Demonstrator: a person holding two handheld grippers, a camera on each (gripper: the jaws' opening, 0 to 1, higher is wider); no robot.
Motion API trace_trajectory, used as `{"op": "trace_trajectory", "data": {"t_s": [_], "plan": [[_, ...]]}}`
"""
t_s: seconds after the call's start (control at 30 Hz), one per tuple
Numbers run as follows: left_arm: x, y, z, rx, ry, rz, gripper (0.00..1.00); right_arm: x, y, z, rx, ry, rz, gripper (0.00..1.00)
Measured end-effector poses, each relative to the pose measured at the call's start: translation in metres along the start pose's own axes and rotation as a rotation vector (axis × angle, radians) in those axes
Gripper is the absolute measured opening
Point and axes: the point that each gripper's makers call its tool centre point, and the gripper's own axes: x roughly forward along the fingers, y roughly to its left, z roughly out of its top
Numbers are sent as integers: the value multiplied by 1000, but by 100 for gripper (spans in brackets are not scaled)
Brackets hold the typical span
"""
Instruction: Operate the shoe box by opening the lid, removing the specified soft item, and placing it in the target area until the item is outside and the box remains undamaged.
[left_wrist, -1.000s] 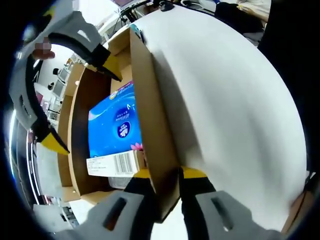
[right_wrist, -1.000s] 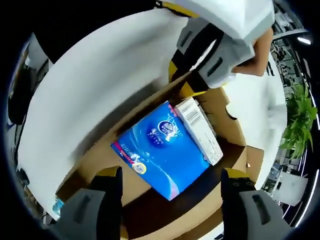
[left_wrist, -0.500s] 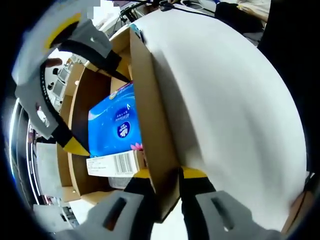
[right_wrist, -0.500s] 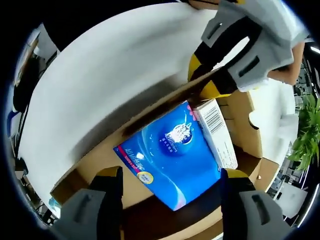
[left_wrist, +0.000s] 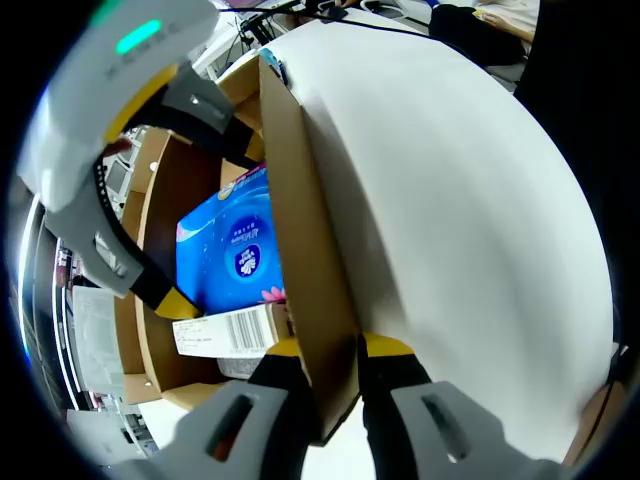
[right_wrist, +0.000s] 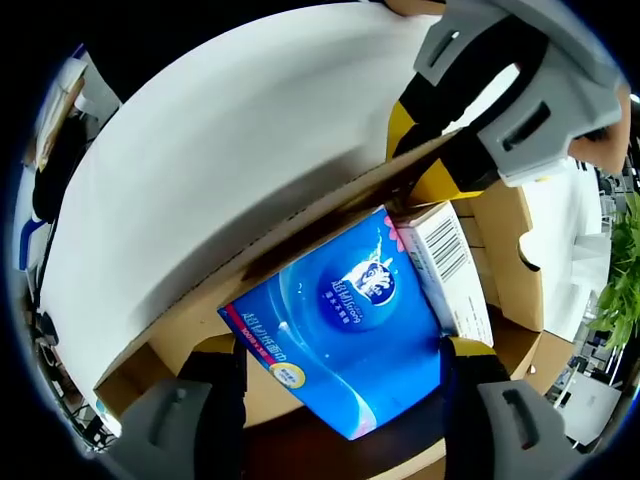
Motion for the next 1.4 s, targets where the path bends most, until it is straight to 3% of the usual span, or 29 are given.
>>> {"op": "trace_trajectory", "data": {"t_s": [0.5, 0.9, 1.4], "plan": [[0, 2, -1, 1, 1, 0, 15, 3, 1, -4, 1, 1, 18, 83], [0, 1, 0, 0, 2, 1, 15, 1, 4, -7, 56, -3, 13, 83], [0, 0, -1, 9, 0, -4, 16, -2, 13, -14, 95, -2, 12, 77]]}}
